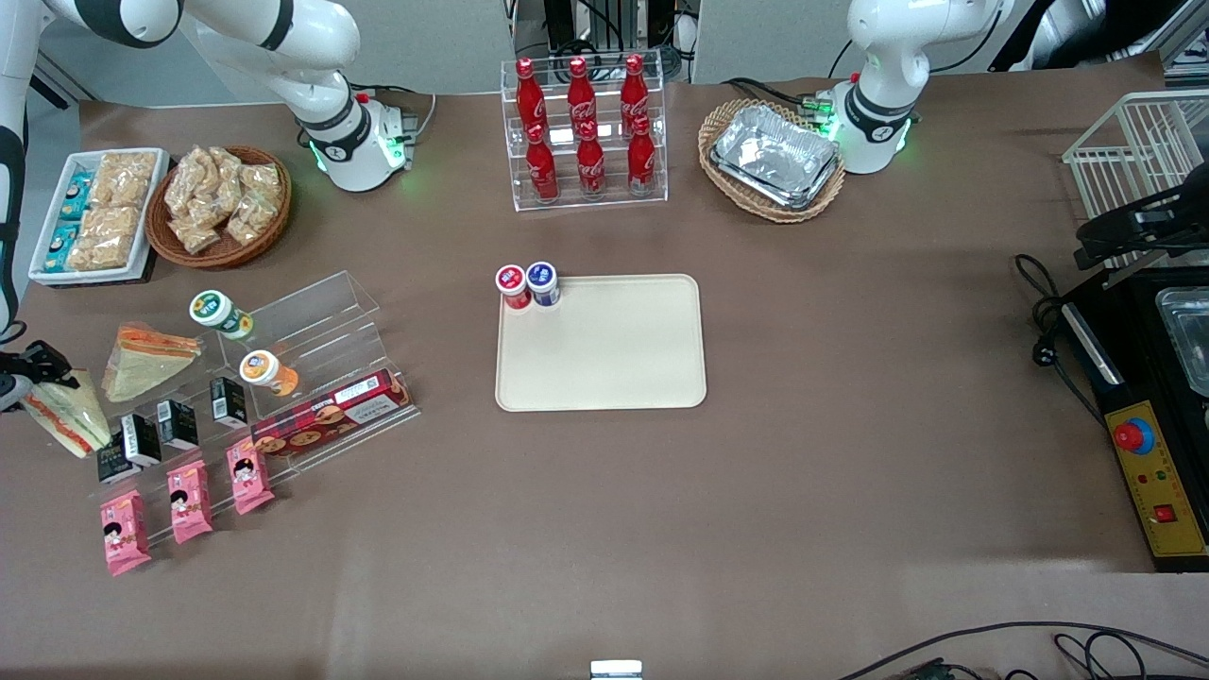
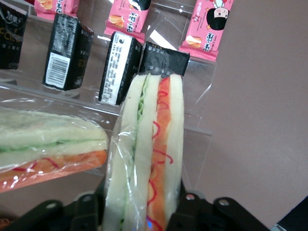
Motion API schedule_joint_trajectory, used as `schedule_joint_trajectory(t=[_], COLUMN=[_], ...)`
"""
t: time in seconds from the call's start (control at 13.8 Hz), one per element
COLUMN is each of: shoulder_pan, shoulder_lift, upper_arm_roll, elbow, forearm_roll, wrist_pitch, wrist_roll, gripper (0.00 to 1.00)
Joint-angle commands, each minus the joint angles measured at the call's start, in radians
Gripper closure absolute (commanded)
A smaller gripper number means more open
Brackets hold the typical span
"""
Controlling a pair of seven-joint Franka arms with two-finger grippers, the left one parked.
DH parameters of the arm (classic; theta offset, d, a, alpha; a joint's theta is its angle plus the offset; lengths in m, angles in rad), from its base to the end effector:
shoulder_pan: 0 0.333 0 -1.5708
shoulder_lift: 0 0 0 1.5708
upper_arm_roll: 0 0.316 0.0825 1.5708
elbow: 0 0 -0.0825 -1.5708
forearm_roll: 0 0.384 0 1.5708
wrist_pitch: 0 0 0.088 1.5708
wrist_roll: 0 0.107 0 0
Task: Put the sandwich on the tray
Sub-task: 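Close the right gripper on the wrapped triangular sandwich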
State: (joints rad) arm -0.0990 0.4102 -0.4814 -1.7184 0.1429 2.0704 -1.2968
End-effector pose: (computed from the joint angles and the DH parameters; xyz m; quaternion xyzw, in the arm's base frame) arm 0.5648 -0.3259 0.3707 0.9422 0.3335 -0.0270 0.0146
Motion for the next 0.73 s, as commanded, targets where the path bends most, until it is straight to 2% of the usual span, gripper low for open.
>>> schedule_joint_trajectory(t=[0.0,0.36,0.51,0.65], shoulder_pan=[0.002,0.016,0.065,0.137], shoulder_lift=[-0.013,-0.016,-0.037,-0.097], upper_arm_roll=[-0.003,0.003,0.001,0.004], elbow=[0.063,0.25,0.289,0.289], forearm_roll=[0.021,0.015,0.017,0.017], wrist_pitch=[-0.071,-0.324,-0.453,-0.539], wrist_roll=[-0.024,-0.013,0.022,0.14], gripper=[0.74,0.73,0.73,0.73])
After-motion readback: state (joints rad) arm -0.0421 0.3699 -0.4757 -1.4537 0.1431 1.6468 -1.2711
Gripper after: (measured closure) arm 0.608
